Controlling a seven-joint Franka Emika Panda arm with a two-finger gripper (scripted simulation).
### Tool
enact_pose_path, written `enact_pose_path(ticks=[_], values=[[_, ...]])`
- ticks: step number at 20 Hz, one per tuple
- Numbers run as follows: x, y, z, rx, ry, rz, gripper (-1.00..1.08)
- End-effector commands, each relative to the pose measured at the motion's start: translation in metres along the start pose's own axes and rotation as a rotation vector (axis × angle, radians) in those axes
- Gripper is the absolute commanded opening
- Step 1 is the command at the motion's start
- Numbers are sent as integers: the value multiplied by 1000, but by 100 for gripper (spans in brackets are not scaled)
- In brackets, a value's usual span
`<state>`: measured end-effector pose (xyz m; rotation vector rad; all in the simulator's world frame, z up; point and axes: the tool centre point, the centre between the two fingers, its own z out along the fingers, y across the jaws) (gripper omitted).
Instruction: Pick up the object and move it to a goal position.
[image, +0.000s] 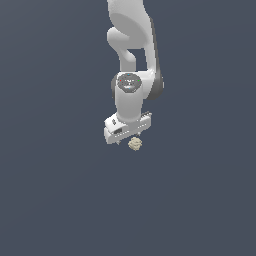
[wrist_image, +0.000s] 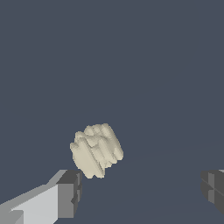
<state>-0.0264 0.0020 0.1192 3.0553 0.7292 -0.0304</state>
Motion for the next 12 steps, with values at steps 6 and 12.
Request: enact_pose_path(ticks=[6, 12], values=[[-2, -20, 15, -5, 7, -246, 100], [-3, -33, 23, -7, 13, -391, 100]])
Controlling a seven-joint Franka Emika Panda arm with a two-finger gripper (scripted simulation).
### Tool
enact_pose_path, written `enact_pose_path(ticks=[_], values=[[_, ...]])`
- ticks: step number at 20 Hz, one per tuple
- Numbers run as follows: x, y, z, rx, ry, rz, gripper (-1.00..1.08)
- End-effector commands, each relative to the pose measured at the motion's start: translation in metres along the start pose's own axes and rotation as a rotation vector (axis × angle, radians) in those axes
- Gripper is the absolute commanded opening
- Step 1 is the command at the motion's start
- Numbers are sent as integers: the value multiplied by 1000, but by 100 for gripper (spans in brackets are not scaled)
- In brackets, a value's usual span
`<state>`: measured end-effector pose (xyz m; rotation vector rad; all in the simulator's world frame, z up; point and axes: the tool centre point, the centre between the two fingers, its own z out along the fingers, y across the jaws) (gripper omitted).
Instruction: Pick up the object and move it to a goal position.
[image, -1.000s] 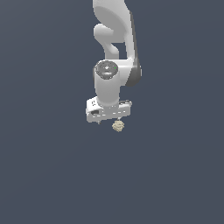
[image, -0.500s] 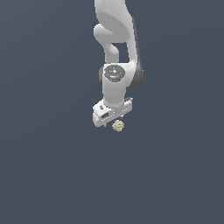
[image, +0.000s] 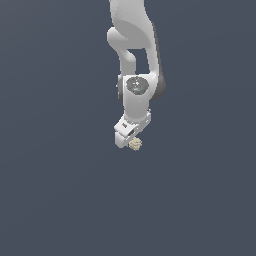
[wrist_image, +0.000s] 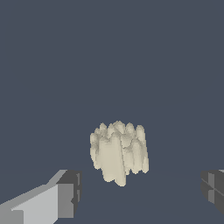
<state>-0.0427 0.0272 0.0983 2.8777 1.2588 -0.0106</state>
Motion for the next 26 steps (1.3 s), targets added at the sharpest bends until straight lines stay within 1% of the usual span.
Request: enact_pose_path(ticks=[1, 8, 15, 26], values=[[1, -4, 3, -1, 2, -53, 100], [3, -11, 7, -3, 6, -131, 100], [3, -11, 10, -2, 6, -134, 100], [2, -12, 53, -2, 6, -139, 100]])
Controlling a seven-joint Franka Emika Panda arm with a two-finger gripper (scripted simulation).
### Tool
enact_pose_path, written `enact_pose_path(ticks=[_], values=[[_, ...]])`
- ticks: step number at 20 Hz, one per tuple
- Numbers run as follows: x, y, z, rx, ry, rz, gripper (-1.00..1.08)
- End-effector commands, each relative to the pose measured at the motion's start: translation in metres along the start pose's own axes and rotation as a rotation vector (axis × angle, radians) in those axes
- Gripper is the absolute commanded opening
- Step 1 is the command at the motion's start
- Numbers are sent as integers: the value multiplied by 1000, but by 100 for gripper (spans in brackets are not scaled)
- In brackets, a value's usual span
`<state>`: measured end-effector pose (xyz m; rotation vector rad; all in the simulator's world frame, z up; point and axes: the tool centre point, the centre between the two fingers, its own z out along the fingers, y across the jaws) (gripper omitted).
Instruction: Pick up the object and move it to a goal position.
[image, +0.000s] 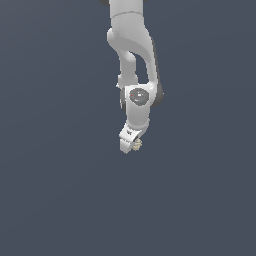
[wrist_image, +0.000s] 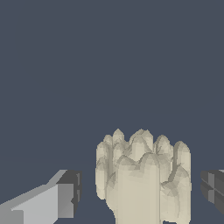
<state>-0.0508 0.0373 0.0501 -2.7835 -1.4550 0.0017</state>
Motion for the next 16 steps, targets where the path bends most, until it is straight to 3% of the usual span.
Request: enact_pose_path(ticks=[1, 4, 5, 16], values=[[0, 0, 7, -1, 1, -1, 100], [1, 1, 9, -1, 1, -1, 100], [1, 1, 9, -1, 1, -1, -100], [1, 1, 8, -2, 1, -1, -100]])
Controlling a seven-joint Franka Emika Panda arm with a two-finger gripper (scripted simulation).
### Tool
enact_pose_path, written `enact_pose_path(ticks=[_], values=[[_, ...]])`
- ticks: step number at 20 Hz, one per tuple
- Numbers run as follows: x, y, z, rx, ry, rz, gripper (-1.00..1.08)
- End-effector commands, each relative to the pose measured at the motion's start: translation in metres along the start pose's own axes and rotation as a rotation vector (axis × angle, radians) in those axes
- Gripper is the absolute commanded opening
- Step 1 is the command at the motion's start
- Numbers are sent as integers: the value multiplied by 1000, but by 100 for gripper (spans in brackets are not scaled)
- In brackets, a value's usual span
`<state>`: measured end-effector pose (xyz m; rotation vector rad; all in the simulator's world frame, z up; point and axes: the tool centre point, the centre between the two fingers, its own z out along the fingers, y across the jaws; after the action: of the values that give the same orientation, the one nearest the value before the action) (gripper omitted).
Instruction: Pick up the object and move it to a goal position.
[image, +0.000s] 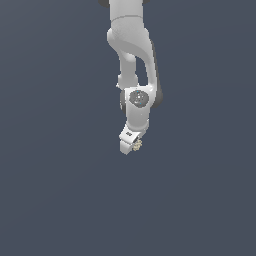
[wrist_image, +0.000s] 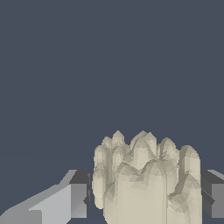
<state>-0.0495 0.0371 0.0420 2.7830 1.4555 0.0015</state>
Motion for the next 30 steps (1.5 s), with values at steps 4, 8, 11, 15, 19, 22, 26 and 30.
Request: enact_pose_path(ticks=[4, 8, 11, 15, 19, 22, 26, 30], values=[[5, -2, -8, 0, 0, 0, -100], [15, -6, -25, 0, 0, -1, -100], [26, -11, -44, 0, 0, -1, -100], [45, -19, -76, 1, 0, -1, -100], [68, -27, -114, 1, 0, -2, -100], [86, -34, -144, 1, 0, -2, -100], [109, -41, -180, 2, 0, -2, -100], [126, -46, -208, 2, 0, -1, -100]])
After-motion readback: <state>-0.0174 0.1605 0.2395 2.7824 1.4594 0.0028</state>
